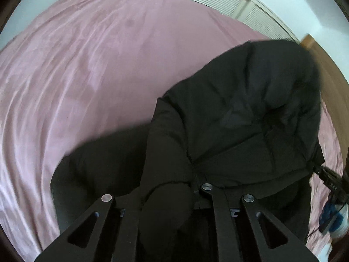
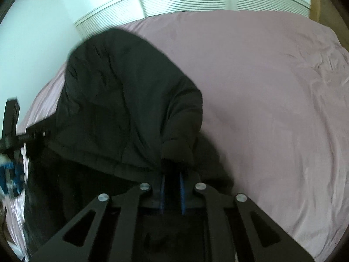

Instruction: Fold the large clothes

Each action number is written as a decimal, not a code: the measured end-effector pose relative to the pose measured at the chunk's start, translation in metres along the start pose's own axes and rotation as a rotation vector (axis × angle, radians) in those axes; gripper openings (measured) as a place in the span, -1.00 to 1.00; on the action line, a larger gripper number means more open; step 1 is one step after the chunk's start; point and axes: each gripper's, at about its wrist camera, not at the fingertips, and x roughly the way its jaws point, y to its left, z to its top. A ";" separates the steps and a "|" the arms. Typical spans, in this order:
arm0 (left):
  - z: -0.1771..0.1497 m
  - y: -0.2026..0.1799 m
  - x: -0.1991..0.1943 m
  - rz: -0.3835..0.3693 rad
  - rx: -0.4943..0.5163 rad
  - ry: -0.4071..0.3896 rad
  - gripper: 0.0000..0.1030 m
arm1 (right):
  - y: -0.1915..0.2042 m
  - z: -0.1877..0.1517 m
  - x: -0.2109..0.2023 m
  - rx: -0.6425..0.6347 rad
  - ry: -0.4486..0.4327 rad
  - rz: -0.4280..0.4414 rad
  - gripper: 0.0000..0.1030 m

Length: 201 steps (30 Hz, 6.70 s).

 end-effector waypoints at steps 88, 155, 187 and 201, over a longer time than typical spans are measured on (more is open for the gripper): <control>-0.087 -0.117 -0.031 0.103 0.345 -0.127 0.40 | 0.091 -0.104 -0.040 -0.030 0.085 -0.055 0.12; -0.181 -0.143 -0.029 0.242 0.358 -0.081 0.62 | 0.075 -0.179 -0.036 0.067 0.164 -0.134 0.55; -0.342 0.111 -0.244 0.250 -0.052 0.151 0.86 | -0.043 -0.410 -0.305 0.534 0.216 -0.136 0.83; -0.395 0.174 -0.185 0.025 -0.224 0.342 0.89 | -0.044 -0.458 -0.246 0.693 0.330 0.065 0.93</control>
